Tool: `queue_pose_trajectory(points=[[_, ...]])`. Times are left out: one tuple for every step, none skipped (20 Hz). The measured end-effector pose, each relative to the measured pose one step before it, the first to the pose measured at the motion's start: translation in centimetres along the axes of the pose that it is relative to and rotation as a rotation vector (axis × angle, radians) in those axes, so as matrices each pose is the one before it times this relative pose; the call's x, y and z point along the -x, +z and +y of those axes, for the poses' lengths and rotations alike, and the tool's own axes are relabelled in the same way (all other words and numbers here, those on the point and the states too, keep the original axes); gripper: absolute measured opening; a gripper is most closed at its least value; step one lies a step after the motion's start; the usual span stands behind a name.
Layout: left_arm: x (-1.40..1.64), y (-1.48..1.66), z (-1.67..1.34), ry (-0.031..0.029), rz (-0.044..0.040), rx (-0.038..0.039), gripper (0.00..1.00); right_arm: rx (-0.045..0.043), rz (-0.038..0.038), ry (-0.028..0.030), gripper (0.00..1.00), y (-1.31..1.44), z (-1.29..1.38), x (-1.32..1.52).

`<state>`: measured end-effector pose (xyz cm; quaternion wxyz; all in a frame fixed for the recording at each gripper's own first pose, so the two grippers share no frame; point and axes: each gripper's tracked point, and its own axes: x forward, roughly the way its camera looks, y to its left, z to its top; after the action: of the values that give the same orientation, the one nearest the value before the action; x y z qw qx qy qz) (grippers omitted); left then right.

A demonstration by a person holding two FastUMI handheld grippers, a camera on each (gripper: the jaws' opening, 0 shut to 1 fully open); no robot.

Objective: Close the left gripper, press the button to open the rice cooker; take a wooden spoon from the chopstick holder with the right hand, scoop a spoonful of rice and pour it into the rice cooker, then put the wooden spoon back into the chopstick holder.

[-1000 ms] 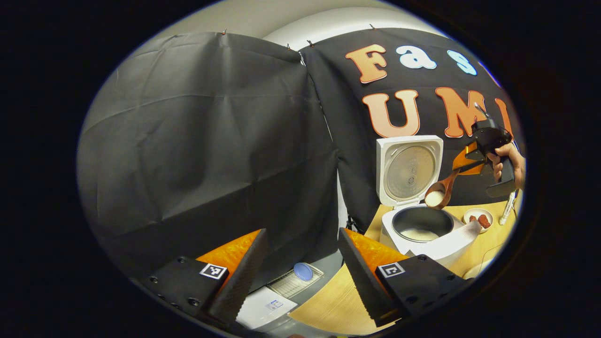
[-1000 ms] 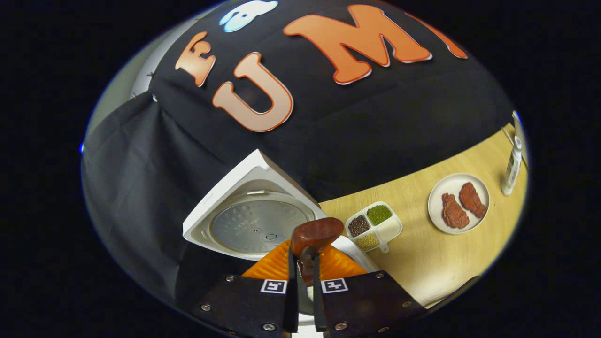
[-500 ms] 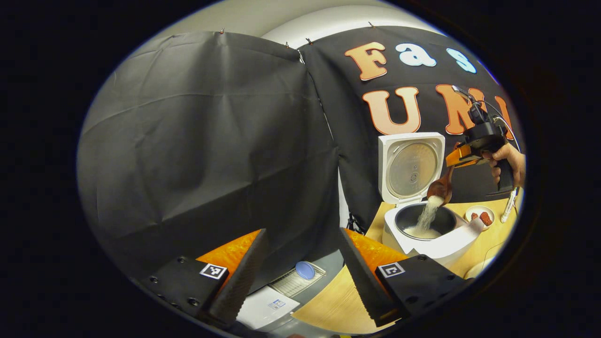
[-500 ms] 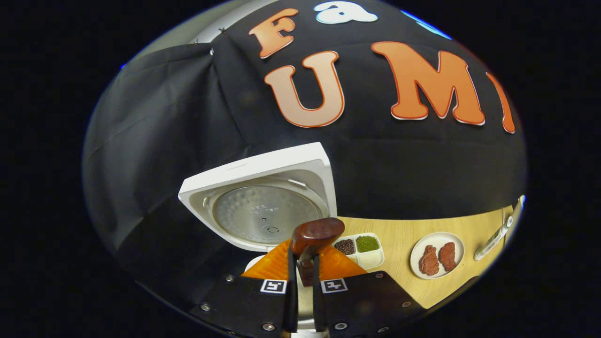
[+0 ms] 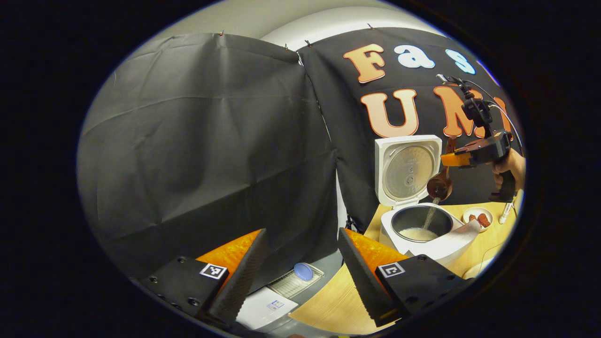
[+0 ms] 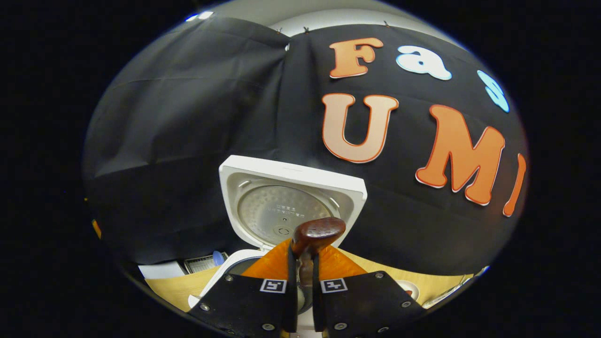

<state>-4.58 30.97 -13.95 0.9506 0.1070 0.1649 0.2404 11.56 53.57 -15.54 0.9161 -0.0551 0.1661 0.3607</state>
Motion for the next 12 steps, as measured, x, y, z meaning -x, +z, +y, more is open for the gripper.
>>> queue_pose_trajectory(points=[[0.134,0.082,-0.041,-0.00008,-0.00237,0.00082,1.0,0.02411,-0.02016,0.0127,0.12,0.366,0.433,0.517],[0.206,-0.069,-0.058,-0.00052,0.0002,-0.00012,1.0,0.01949,-0.02042,0.0097,0.12,0.49,0.367,0.452],[0.15,-0.018,-0.017,0.00291,-0.00123,-0.00046,1.0,0.01368,-0.01455,0.00536,0.12,0.284,0.248,0.329],[0.145,0.059,0.002,0.00023,-0.0029,0.00052,1.0,0.00187,-0.00631,0.00142,0.12,0.028,0.107,0.313],[0.22,0.197,0.022,0.00184,-0.00428,0.001,1.0,-0.00945,0.00195,0.00073,0.12,-0.025,-0.045,0.303],[0.296,0.024,-0.01,0.00236,-0.00457,0.00076,1.0,-0.02258,0.0015,0.0015,0.12,-0.151,-0.109,0.276],[0.304,0.12,-0.02,0.00071,-0.00386,0.00178,1.0,-0.02717,0.00173,0.00497,0.12,-0.016,-0.081,0.46],[0.152,0.219,0.025,0.00195,-0.00785,0.0027,1.0,-0.02769,-0.0012,0.00084,0.12,0.131,-0.211,0.687],[0.203,0.334,-0.182,-0.00266,-0.00847,0.00301,1.0,-0.0239,-0.00232,-0.00077,0.12,0.105,-0.312,0.824],[0.237,0.149,-0.358,-0.0026,-0.00765,0.00206,1.0,-0.02368,-0.00399,-0.00316,0.12,0.163,-0.582,0.617],[0.182,0.335,-0.47,-0.00623,-0.00669,-0.00039,1.0,-0.02031,-0.00458,-0.00234,0.12,0.171,-0.521,0.821],[0.069,0.129,-0.41,-0.00756,-0.00405,-0.00254,1.0,-0.01971,-0.00636,-0.00645,0.12,0.37,-0.672,1.089]])
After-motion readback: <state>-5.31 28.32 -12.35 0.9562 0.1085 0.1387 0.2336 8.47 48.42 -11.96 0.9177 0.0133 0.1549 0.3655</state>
